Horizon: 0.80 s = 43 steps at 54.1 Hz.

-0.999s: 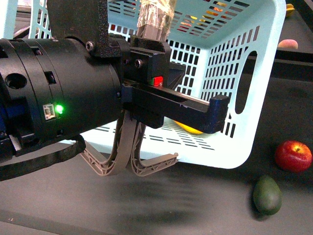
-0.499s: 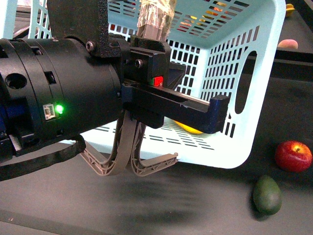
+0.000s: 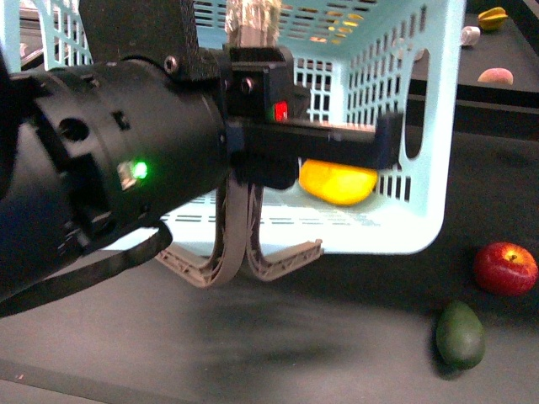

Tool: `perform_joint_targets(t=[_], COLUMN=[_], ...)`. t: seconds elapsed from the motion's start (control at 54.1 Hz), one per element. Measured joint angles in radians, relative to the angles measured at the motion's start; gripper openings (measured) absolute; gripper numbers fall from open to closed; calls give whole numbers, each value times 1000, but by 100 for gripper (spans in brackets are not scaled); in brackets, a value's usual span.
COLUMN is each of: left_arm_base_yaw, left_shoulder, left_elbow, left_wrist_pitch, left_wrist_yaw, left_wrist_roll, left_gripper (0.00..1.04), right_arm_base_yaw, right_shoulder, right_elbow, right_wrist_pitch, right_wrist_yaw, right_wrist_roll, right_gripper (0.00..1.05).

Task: Pick mango with right arm and hold basket with left

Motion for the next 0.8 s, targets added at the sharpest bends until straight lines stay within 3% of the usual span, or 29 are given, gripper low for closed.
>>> perform_joint_targets(t=[0.055, 0.24, 0.536, 0.795], left_arm_base_yaw=[13, 101, 242, 323], left_shoulder=[24, 132, 286, 408], left_elbow=[34, 182, 407, 555], left_wrist_pitch=[0, -11, -183, -260], left_wrist_yaw=[-20, -138, -280, -313], left_wrist_roll=[-32, -241, -640, -908], left_gripper=[7, 7, 7, 7], right_arm_base_yaw=[0, 0, 0, 0], right_shoulder=[0, 0, 0, 0], right_elbow=[0, 0, 0, 0], right_wrist_pitch=[0, 0, 0, 0], right_wrist_yaw=[0, 0, 0, 0], right_wrist_roll=[0, 0, 0, 0], right_gripper=[99, 97, 97, 97])
